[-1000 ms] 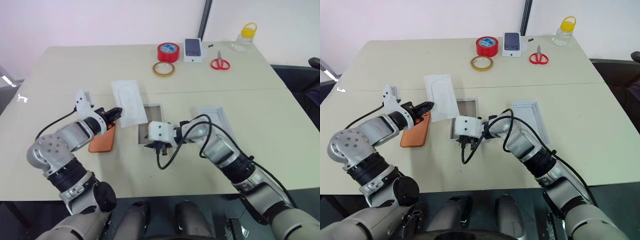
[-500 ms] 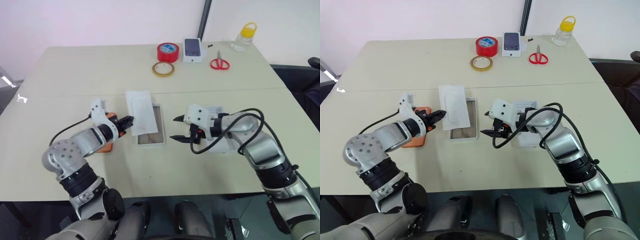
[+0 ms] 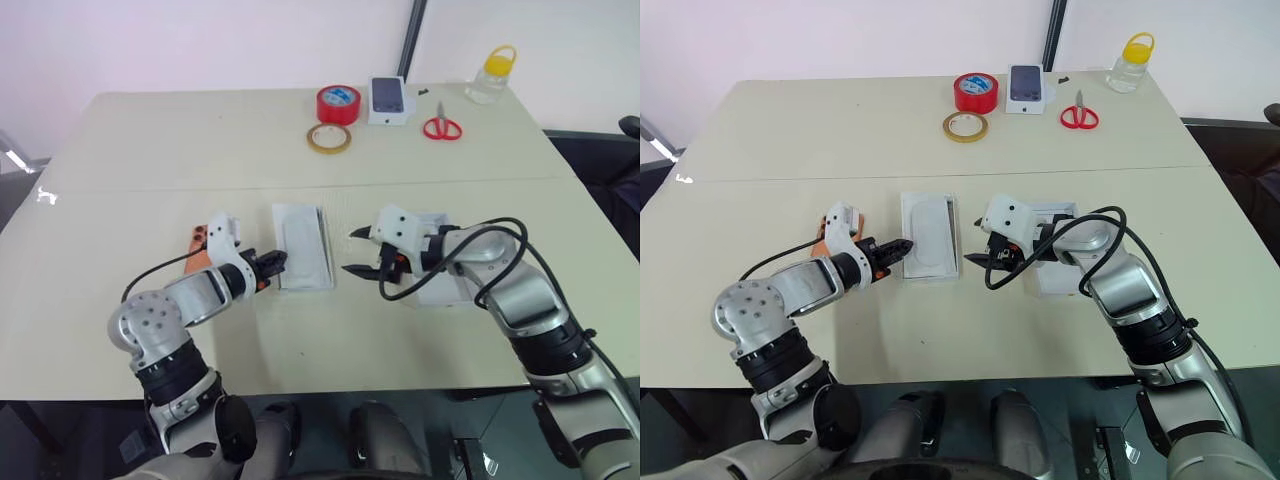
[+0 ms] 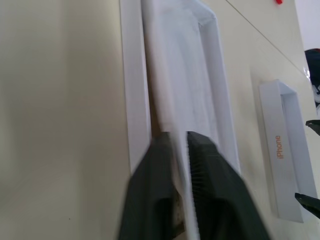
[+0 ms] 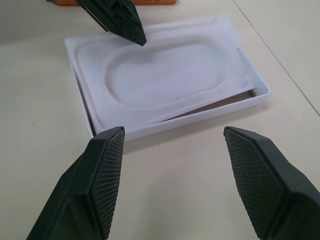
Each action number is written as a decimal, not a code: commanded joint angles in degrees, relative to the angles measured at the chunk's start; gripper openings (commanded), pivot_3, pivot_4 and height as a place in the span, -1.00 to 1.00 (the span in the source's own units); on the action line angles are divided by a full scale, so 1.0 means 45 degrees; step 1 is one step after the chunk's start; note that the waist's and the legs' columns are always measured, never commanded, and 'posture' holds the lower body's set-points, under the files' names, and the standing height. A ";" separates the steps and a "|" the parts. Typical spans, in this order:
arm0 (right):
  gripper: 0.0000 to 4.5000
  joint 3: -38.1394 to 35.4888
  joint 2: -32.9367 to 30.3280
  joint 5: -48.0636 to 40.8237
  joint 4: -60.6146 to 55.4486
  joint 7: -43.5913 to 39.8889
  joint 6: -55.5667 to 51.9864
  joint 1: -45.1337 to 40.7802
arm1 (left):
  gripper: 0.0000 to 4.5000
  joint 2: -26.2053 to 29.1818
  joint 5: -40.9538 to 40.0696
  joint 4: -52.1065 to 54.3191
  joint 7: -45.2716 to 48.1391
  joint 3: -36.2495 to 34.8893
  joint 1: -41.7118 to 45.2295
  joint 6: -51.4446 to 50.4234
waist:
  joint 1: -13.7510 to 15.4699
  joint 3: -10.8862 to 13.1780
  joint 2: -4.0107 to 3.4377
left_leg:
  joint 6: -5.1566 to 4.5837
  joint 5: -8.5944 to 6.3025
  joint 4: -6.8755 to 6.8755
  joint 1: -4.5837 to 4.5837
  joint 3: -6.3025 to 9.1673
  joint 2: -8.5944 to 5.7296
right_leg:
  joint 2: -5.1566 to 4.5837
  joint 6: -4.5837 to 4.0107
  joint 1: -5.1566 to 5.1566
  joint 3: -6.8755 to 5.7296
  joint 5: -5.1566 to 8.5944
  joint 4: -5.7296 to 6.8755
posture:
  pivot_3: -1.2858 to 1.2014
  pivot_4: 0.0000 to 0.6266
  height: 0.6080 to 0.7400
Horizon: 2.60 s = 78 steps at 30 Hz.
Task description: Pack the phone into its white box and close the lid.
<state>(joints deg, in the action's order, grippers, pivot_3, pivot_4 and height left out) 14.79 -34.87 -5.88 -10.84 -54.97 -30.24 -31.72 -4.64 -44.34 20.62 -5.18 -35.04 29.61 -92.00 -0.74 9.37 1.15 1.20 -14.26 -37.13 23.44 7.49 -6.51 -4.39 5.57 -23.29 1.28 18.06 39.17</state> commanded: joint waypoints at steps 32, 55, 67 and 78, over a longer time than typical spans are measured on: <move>-0.98 0.1745 0.6046 0.2346 0.8029 0.4471 -0.0044 -0.4834 | 0.93 0.9522 0.3084 0.0773 0.7468 0.4243 -0.4532 0.9526 | -0.0344 0.0004 -0.0021 | 0.0033 0.0020 0.0041 -0.0006 -0.0001 0.0014 | 0.0018 -0.0018 -0.0036 0.0021 -0.0005 0.0015 | 0.03 -0.52 1.00; -0.98 0.2741 0.5579 0.4100 0.6643 0.3656 -0.1014 -0.4566 | 0.93 0.9788 0.3137 0.0932 0.9271 0.4345 -0.6578 1.1391 | -0.0399 0.0004 -0.0035 | 0.0026 0.0016 0.0055 -0.0009 0.0007 0.0017 | 0.0019 -0.0018 -0.0040 0.0019 -0.0005 0.0013 | 0.03 -0.52 1.00; -0.98 0.2906 0.5333 0.4374 0.5555 0.3363 -0.0883 -0.4506 | 0.93 0.9502 0.3011 0.0922 0.8879 0.4129 -0.6334 1.1144 | -0.0398 0.0004 -0.0034 | 0.0026 0.0016 0.0056 -0.0008 0.0007 0.0017 | 0.0019 -0.0018 -0.0040 0.0019 -0.0005 0.0013 | 0.03 -0.52 1.00; -1.00 0.2791 0.7392 0.2762 0.4505 0.2997 -0.2163 -0.4346 | 0.97 0.8328 0.1096 -0.1683 0.4147 0.0832 -0.3062 0.5141 | -0.0398 0.0001 -0.0026 | 0.0026 0.0016 0.0045 -0.0008 0.0016 0.0019 | 0.0029 -0.0016 -0.0039 0.0013 -0.0006 0.0021 | 0.03 -0.52 1.00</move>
<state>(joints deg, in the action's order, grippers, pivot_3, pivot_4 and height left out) 25.33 -2.96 6.57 10.68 -40.94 -39.53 -50.69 32.37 -38.50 13.45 15.80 -29.45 14.63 -65.05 -2.53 9.37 1.03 1.32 -14.19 -36.93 23.40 7.58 -6.42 -4.26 5.50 -23.47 1.33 18.03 39.26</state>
